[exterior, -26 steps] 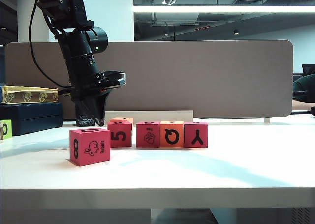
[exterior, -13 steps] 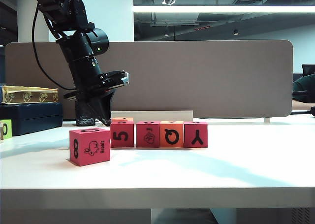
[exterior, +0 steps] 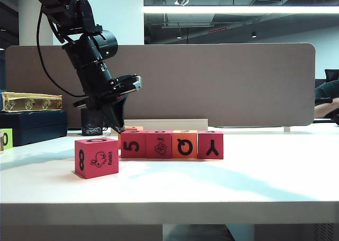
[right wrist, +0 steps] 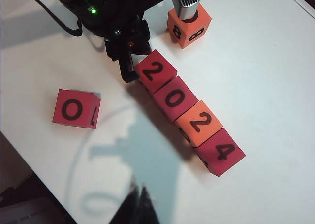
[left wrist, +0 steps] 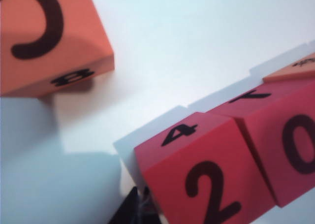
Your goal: Select the appropriate blocks from the scattered letter blocks on the table and arrange them in a row to spell out "2024".
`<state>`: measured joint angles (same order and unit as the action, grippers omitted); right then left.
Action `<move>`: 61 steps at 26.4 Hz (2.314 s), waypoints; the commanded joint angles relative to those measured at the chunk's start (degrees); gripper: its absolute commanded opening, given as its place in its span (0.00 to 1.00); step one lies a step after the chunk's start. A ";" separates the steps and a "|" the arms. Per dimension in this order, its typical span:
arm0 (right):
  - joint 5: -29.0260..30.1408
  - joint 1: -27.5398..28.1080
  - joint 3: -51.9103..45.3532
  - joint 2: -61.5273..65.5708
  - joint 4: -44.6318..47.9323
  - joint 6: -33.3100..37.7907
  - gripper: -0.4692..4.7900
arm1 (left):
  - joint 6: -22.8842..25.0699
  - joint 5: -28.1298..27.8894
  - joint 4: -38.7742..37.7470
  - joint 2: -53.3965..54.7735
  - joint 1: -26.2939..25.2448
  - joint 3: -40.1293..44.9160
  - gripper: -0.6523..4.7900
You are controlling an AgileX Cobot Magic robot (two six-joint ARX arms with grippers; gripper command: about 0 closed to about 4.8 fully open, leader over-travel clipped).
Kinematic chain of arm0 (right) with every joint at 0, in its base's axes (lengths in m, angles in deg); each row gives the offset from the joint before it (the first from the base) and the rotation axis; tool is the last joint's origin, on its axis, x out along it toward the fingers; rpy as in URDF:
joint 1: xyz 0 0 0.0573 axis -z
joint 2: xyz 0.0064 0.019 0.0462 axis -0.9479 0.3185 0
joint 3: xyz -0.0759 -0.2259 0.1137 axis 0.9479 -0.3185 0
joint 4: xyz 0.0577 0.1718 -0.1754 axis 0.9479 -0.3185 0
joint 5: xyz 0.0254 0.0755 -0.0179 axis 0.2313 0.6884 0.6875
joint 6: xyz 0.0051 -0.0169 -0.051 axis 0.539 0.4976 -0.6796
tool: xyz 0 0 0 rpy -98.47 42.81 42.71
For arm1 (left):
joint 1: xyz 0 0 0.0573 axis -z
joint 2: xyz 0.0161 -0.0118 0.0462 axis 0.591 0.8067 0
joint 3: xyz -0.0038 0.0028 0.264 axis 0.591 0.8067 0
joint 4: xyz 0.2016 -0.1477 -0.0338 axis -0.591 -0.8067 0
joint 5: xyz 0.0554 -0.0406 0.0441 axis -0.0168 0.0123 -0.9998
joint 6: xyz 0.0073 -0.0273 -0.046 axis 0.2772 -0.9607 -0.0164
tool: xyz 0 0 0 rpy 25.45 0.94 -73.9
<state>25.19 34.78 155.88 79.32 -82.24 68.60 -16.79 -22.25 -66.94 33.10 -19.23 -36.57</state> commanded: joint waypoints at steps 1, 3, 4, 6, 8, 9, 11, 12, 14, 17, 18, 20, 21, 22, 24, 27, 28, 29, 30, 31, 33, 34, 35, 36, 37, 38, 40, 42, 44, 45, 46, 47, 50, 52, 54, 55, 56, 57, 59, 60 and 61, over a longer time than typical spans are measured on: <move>0.13 -0.07 0.26 -0.37 0.50 0.24 0.08 | 0.02 0.52 0.96 -0.20 0.11 -0.07 0.11; 0.13 -0.07 0.26 -0.37 0.50 0.24 0.08 | 0.04 1.90 1.18 -0.07 0.11 -0.07 0.11; 0.13 -0.07 0.26 -0.37 0.50 0.24 0.08 | 0.04 2.62 1.20 0.04 0.11 -0.09 0.11; 0.13 -0.07 0.26 -0.37 0.50 0.24 0.08 | 0.02 2.89 1.11 0.31 0.11 -0.09 0.11; 0.13 -0.07 0.24 -0.37 0.52 0.24 0.08 | 0.04 3.32 0.81 0.87 0.22 -0.07 0.11; 0.11 -0.07 0.24 -0.37 0.50 0.24 0.08 | 0.04 3.30 0.72 1.01 0.22 -0.07 0.11; 0.11 -0.07 0.24 -0.37 0.52 0.24 0.08 | 0.26 3.26 0.74 1.20 0.22 -0.09 0.11; 0.11 -0.07 0.24 -0.37 0.52 0.24 0.08 | 0.26 2.89 0.98 1.20 0.22 -0.09 0.11; 0.11 -0.07 0.26 -0.37 0.57 0.24 0.08 | 0.20 0.81 1.44 1.16 0.20 -0.35 0.11; 0.11 -0.07 0.26 -0.37 0.61 0.24 0.08 | 0.20 -1.40 1.40 0.83 0.20 -0.61 0.11; 0.09 -0.07 0.26 -0.37 0.59 0.24 0.08 | 0.20 -2.38 1.40 0.66 0.17 -0.61 0.11; 0.02 -0.02 0.24 -0.37 0.57 0.24 0.08 | 0.20 -4.07 1.27 0.17 0.17 -0.61 0.11; -0.02 0.02 0.24 -0.37 0.57 0.24 0.08 | 0.24 -4.92 0.87 -0.37 0.17 -0.61 0.11; -0.17 0.15 0.24 -0.37 0.50 0.24 0.08 | 0.57 -5.31 0.63 -0.83 0.17 -0.59 0.11; -1.36 0.70 0.22 -0.37 0.35 0.24 0.08 | 2.34 -5.29 0.20 -2.38 0.17 -0.57 0.11; -3.65 1.79 0.20 -0.37 -0.42 0.17 0.08 | 4.13 -5.29 0.04 -6.36 0.17 -0.55 0.11; -3.85 2.82 0.20 -0.37 -0.90 0.02 0.08 | 4.11 -5.07 0.15 -9.31 0.17 -0.55 0.11; -3.80 3.65 0.20 -0.37 -1.05 -0.02 0.08 | 4.11 -4.85 0.17 -11.19 0.17 -0.55 0.11; -3.80 4.42 0.20 -0.37 -1.03 -0.13 0.08 | 4.11 -4.31 0.17 -12.66 0.17 -0.55 0.11; -3.74 5.51 0.20 -0.37 -1.01 -0.28 0.08 | 4.11 -3.26 0.17 -14.03 0.17 -0.52 0.11; -2.89 8.11 0.00 -0.37 -1.07 -0.24 0.08 | 4.11 1.11 0.87 -18.18 0.50 -0.42 0.11; -1.86 9.40 -0.09 -0.37 -1.55 -0.24 0.08 | 4.13 1.14 1.11 -19.89 1.51 -0.42 0.11; -1.11 10.16 -0.09 -0.37 -1.86 -0.24 0.08 | 4.22 1.16 1.14 -21.03 1.99 -0.42 0.11; -0.35 11.13 -0.11 -0.37 -1.99 -0.24 0.08 | 5.68 0.87 0.94 -22.60 3.45 -0.42 0.11; -0.35 11.43 -0.20 -0.37 -1.97 -0.24 0.08 | 6.56 0.57 0.57 -23.47 4.92 -0.42 0.11; -0.35 11.72 -0.22 -0.37 -2.05 -0.26 0.08 | 6.95 -0.07 0.33 -24.26 6.23 -0.42 0.11; -0.33 12.63 -0.22 -0.39 -2.64 -0.26 0.08 | 7.98 -1.55 -0.72 -25.40 8.57 -0.42 0.11; -0.31 13.57 -0.26 -0.39 -4.00 -0.31 0.08 | 9.31 -2.58 -2.25 -26.03 11.02 -0.42 0.11; -0.33 15.17 -1.14 -0.83 -4.87 -0.68 0.08 | 9.88 -3.34 -3.26 -26.36 12.09 -0.42 0.11; -0.33 15.91 -2.03 -1.22 -4.85 -0.72 0.08 | 9.88 -3.48 -3.72 -26.56 12.55 -0.42 0.11; -0.33 16.76 -3.45 -1.99 -4.85 -0.70 0.08 | 9.84 -3.56 -3.89 -26.71 12.63 -0.42 0.11; -0.26 17.55 -4.87 -2.78 -4.66 -0.72 0.08 | 9.51 -3.61 -3.96 -26.82 12.63 -0.42 0.11; 1.86 21.14 -10.97 -6.38 -3.23 -0.72 0.08 | 9.49 -4.22 -4.42 -27.78 12.52 -0.17 0.11; 4.74 24.35 -18.47 -11.19 0.57 -0.42 0.08 | 9.46 -5.42 -4.22 -29.48 11.72 0.81 0.11; 7.37 26.45 -24.74 -15.41 4.02 0.07 0.08 | 9.42 -5.55 -4.07 -30.67 11.47 1.51 0.11; 8.33 27.28 -28.22 -17.81 5.86 0.09 0.08 | 9.05 -5.57 -3.61 -31.34 11.47 2.12 0.11; 8.85 27.89 -30.93 -19.71 7.39 0.20 0.08 | 8.76 -5.57 -2.84 -32.09 11.47 2.97 0.11; 9.22 28.24 -33.51 -21.44 9.09 0.46 0.08 | 8.33 -5.55 -1.53 -33.29 11.47 4.48 0.11; 9.55 28.46 -41.55 -27.10 13.86 0.52 0.08 | 6.91 -5.60 2.64 -37.38 11.47 10.88 0.11; 10.05 28.39 -45.72 -29.99 16.04 0.52 0.08 | 6.03 -5.79 5.77 -40.15 11.47 15.63 0.11; 11.02 28.39 -47.71 -31.32 16.96 0.52 0.08 | 4.87 -6.10 8.46 -42.51 11.47 19.61 0.11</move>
<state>34.63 63.22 110.09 49.63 -68.58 68.99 -10.04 -27.84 -62.42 -7.12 -7.71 -20.35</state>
